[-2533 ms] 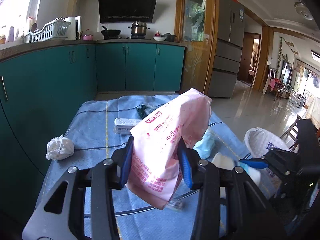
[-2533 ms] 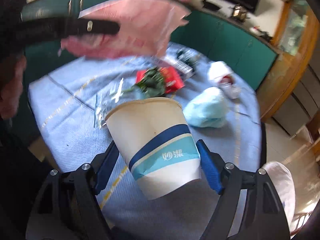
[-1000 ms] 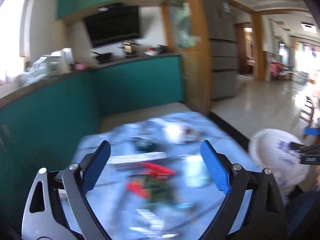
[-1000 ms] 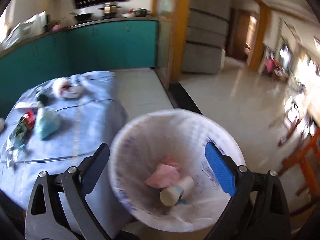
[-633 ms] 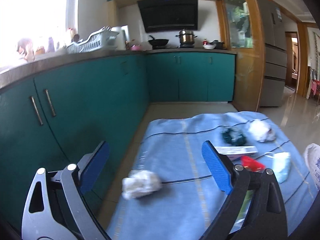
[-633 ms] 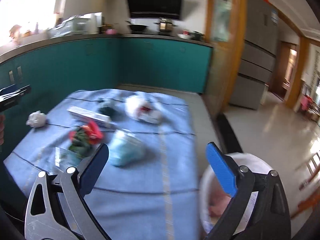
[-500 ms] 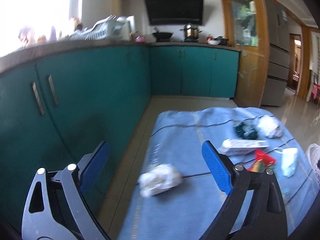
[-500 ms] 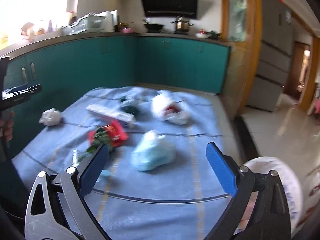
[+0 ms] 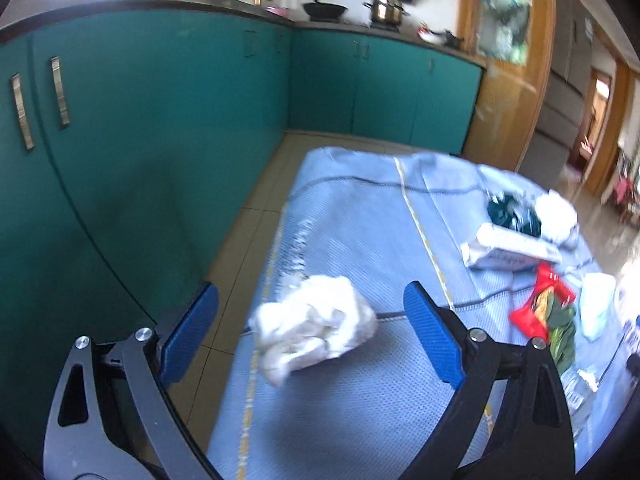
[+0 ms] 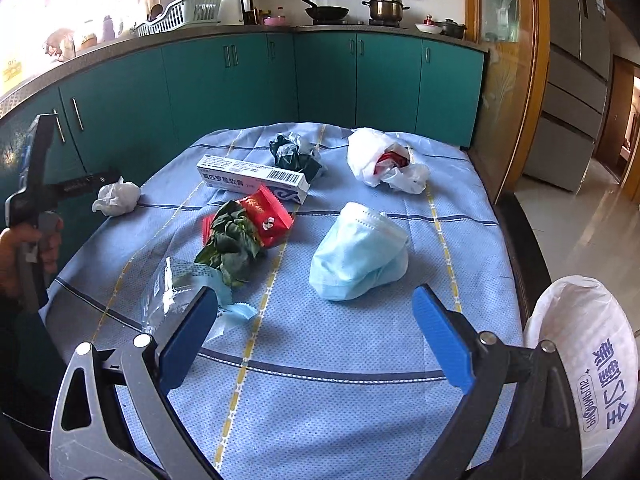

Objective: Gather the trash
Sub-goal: 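Grasp the white tissue with the left tool while the right tool grasps another tissue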

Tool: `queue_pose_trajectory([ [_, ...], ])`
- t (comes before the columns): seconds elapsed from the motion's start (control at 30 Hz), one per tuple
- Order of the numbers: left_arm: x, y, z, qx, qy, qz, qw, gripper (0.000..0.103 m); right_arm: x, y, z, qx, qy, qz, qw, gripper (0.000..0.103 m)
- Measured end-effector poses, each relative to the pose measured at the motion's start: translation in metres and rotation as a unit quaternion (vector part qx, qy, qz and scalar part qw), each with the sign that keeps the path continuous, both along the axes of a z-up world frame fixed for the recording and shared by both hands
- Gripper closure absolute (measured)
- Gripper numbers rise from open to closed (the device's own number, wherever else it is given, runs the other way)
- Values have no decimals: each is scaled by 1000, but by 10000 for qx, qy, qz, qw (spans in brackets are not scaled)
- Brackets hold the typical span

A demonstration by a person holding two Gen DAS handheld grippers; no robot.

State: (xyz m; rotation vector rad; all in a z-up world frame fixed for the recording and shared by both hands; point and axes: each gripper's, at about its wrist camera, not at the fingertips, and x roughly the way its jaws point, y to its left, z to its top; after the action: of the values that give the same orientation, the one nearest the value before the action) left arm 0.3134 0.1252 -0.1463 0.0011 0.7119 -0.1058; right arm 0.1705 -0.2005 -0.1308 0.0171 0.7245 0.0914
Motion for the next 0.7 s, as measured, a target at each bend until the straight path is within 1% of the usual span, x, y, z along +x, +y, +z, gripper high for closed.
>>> queue_pose_trajectory([
  [0.03,1,-4,-2,48,26,-65,10000,22,-1,0,0,4,-8,7,10000,7],
  [0.07,1,-7,-5,69,81,-139,9998,40,-1,0,1,8,-11,14,10000,7],
  [0.1,0,-12,-8,119,95,-227,9996,50,-1,1,1,7,-9,20,10000,7],
  [0.17,-4,-19,-8,212,-23,-393,9990,59,-2,2,1,-19,-19,23,10000,7],
  [0.2,-8,-21,-6,167,-71,-517,9985,64,-2,2,1,-29,-24,20,10000,7],
  [0.3,-21,-30,-1,-143,-53,-914,9957,69,-3,2,1,-22,-34,18,10000,7],
  [0.33,-26,-36,0,-135,-33,-1012,9948,70,-3,3,1,-18,-38,15,10000,7],
  [0.5,-57,-71,6,-21,30,-1501,9887,69,-4,4,2,14,-59,14,10000,7],
  [0.6,-80,-92,15,306,-234,-1792,9831,68,-5,5,4,22,-83,28,10000,7],
  [0.7,-99,-103,20,384,-338,-1921,9800,67,-6,6,4,5,-104,44,9999,7],
])
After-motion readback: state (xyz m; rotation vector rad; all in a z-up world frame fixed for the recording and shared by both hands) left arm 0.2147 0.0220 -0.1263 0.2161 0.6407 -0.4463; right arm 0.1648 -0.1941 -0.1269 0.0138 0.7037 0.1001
